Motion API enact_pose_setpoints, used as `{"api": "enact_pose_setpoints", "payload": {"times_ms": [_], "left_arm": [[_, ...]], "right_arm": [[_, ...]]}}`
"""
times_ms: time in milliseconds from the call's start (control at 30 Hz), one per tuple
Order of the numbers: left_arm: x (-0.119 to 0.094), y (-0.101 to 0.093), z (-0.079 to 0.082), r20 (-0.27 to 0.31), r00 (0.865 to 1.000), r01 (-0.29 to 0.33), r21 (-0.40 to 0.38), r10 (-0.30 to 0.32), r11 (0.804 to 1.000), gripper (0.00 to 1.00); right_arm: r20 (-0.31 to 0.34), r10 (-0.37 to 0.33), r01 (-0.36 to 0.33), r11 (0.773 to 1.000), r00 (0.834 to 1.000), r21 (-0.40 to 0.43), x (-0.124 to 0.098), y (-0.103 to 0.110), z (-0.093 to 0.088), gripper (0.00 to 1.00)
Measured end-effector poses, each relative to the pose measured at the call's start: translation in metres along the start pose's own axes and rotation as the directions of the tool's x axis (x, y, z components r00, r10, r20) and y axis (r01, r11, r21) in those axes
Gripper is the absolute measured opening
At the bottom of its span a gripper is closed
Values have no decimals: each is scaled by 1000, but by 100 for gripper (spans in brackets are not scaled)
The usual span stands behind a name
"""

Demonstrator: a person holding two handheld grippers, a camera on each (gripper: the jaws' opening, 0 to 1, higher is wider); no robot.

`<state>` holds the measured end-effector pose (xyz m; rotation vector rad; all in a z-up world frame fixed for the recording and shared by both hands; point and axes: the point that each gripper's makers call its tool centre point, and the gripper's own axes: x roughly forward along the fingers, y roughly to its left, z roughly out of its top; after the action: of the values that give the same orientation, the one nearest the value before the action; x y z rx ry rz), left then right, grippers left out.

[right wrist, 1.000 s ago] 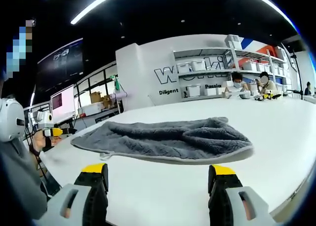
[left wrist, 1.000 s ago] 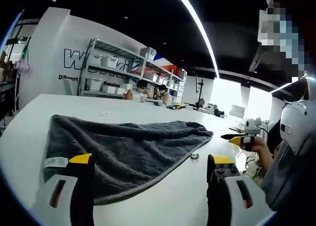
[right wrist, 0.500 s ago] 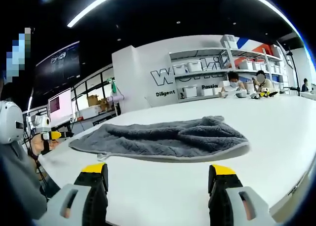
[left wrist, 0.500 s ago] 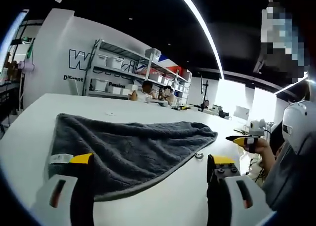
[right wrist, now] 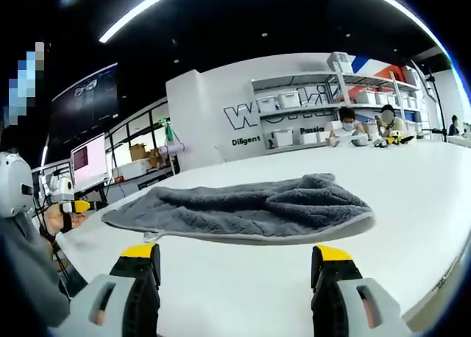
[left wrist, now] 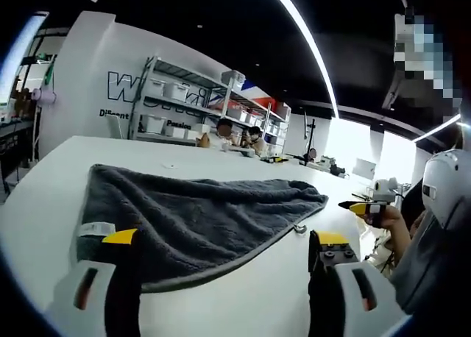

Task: Fold the towel on the table until its edges align and the towel forms a compact rectangular stack.

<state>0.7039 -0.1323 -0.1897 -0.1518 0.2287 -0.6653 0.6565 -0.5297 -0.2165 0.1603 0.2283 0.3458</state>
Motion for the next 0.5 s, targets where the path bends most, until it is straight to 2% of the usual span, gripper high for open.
{"api": "enact_pose_setpoints", "payload": {"times_ms": [500], "left_arm": [[-2, 2, -2, -5, 1000, -2, -7, 2, 1000, 99]], "right_arm": [[20, 1, -1, 1000, 1000, 28, 0, 0, 1, 92]]}}
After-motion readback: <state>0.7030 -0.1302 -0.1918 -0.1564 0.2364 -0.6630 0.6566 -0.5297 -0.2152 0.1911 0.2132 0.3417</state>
